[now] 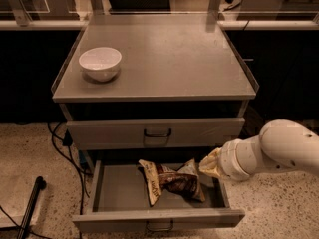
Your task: Pick brown chip bag from middle drawer and place on counter
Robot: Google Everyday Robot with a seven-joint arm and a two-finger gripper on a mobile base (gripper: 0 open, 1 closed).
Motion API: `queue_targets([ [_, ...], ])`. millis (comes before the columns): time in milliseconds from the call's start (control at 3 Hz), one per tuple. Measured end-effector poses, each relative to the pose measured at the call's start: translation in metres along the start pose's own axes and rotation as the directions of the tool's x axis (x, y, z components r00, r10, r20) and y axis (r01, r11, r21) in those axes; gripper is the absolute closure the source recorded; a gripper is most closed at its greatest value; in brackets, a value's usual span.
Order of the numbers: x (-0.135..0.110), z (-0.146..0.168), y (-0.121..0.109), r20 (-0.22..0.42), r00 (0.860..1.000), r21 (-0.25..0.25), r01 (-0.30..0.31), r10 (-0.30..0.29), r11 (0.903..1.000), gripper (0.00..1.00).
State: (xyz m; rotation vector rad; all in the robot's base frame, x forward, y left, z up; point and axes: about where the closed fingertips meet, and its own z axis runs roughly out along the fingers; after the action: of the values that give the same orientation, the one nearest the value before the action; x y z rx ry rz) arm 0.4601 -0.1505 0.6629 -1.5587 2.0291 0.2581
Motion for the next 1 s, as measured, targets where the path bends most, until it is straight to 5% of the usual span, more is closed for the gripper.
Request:
queue_targets([
  [1000, 0.023, 0.092, -0.016, 0.048, 0.999, 0.032, -0.013, 0.012, 0.9994, 1.0],
])
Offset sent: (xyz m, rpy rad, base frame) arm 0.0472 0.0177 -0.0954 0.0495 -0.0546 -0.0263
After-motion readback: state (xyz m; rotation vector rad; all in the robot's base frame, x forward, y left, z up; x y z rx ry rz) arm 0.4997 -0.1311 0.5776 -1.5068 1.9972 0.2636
